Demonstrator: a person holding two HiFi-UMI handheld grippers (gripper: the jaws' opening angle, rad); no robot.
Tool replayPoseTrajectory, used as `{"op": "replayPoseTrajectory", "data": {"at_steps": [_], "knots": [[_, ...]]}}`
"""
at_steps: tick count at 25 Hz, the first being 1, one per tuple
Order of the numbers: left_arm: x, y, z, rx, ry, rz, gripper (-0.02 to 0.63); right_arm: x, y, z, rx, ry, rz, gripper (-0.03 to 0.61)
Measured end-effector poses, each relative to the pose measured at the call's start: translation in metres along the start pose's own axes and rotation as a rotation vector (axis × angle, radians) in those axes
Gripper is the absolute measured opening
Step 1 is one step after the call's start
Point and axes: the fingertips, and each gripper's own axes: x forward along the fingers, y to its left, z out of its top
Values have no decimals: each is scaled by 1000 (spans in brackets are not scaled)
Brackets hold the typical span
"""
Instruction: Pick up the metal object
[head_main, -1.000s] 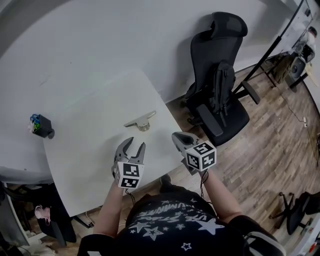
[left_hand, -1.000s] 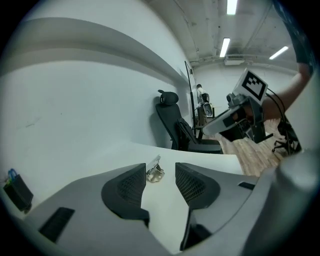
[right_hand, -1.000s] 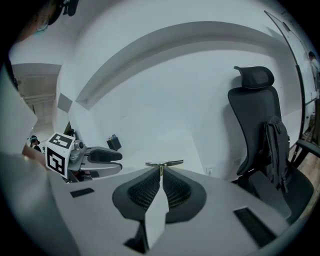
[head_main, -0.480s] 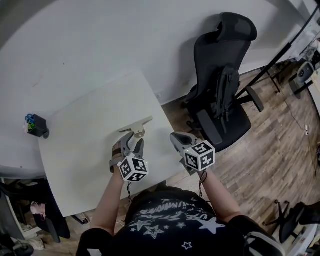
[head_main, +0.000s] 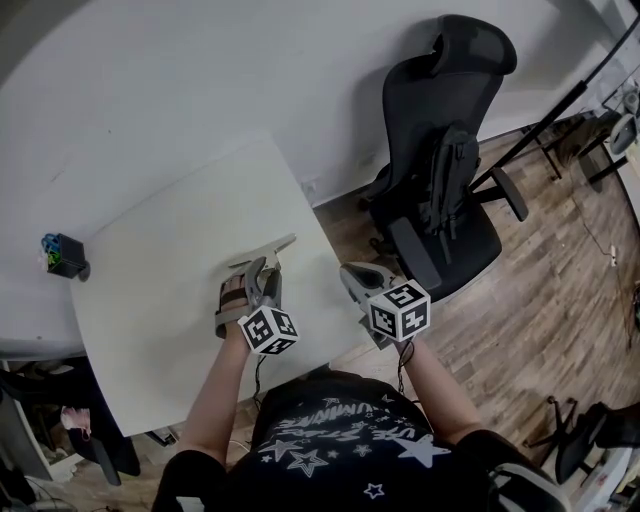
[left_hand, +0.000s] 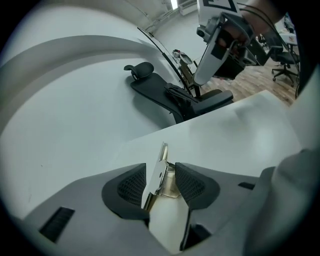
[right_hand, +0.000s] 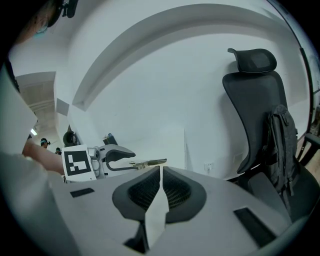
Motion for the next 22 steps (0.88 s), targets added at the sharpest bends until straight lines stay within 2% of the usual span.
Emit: {"op": "replayPoseTrajectory", "data": {"at_steps": [12,17,22], "knots": [[10,-4,-5,123,49,35,73,-4,-11,-1,28,-8,-3,49],[10,-2,-4,240,53,79,47,-4,-11,2,26,-21,-2,49],[4,7,-2,286,39,99,26,-5,0,3,17,-26,19,49]]}}
